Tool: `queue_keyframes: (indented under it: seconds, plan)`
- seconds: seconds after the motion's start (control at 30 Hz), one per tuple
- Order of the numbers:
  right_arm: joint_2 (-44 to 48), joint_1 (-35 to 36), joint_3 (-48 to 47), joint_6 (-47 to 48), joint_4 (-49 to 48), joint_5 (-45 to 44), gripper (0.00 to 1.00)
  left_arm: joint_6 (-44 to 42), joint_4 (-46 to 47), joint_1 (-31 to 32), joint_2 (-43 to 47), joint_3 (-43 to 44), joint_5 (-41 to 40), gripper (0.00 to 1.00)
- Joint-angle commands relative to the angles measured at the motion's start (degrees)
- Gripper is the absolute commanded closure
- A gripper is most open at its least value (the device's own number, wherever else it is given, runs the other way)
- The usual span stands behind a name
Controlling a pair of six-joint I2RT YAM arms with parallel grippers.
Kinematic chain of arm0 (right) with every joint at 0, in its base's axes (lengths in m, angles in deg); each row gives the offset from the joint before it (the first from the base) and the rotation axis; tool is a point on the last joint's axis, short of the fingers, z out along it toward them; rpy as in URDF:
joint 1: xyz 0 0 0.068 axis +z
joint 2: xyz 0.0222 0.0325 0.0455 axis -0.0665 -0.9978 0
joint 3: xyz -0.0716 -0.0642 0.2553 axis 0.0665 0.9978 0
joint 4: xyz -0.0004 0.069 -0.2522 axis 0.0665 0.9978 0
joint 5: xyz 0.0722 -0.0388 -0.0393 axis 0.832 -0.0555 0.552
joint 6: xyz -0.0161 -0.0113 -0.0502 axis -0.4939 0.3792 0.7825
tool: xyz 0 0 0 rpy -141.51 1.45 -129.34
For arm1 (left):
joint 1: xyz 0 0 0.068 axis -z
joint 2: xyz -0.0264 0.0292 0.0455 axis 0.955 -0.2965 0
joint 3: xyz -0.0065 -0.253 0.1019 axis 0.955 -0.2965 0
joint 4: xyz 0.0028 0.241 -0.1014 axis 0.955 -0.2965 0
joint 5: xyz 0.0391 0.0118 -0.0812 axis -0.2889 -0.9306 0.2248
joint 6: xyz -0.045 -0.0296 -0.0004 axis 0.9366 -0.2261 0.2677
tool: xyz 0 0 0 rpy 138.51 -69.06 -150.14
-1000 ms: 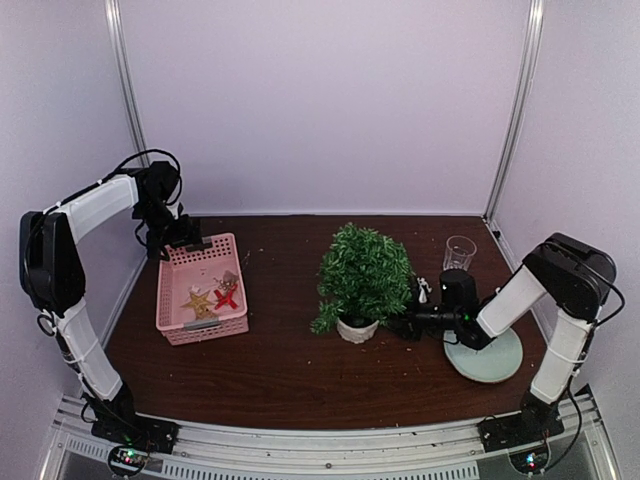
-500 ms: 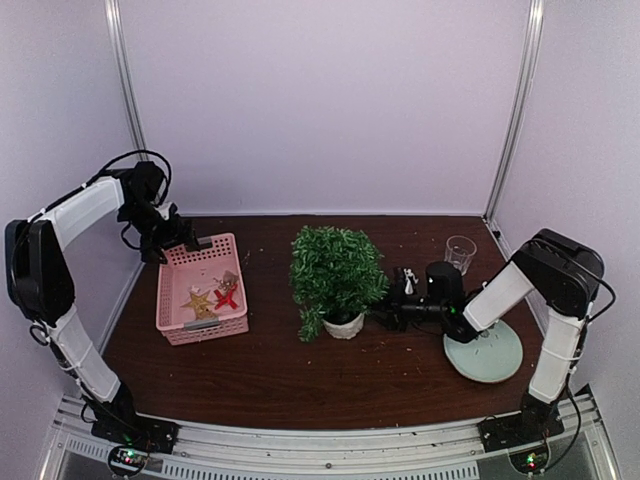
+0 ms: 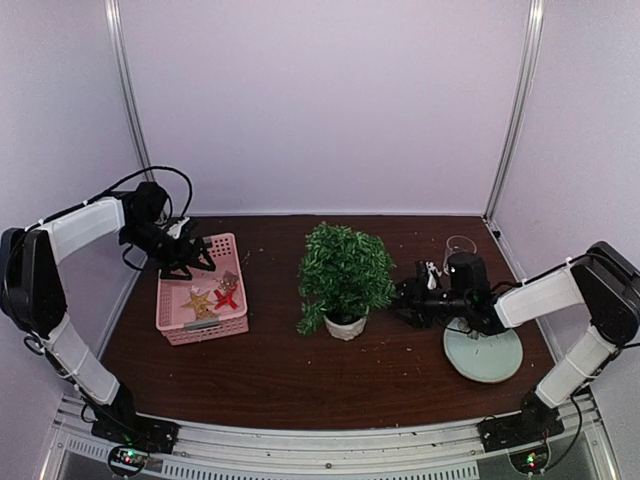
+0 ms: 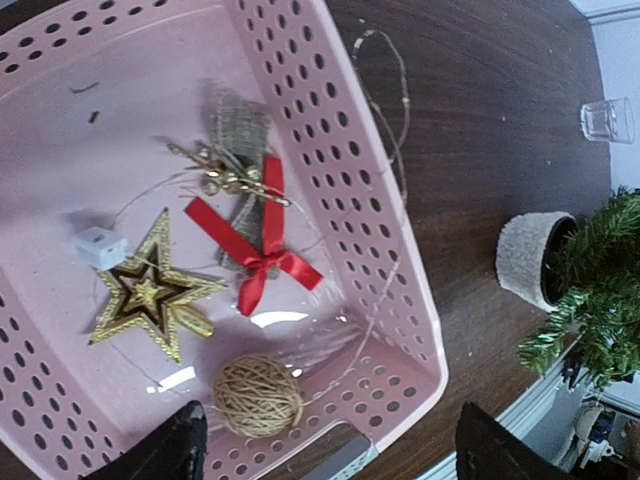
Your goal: Decorate the small christmas tree
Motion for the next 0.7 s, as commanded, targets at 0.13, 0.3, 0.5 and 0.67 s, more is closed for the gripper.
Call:
queue_keyframes:
  seconds: [0.13,0.3,0.5,0.67]
  plan:
    - [12.5,-3.1,1.0,9.4,21.2,-2.6,0.41,-3.3,2.5,5.2,0.1,-3.8,3.4,0.25]
    - [19.9,-4.0,-2.5,16.0,35.4,-3.4,0.39,-3.9,3.9,7.0,-0.6,-5.1,-4.4,0.35]
    - [26.1,-4.6,-5.3,21.2,45.1,-3.1,0.38,-20.2,4.7,6.9,-2.6,-1.7,-8.3,0.33]
    - [29.4,-5.5,-7.3,22.9,48.5,-2.1,0.36,-32.0,-5.0,6.8,-11.7,5.9,1.3,0.35]
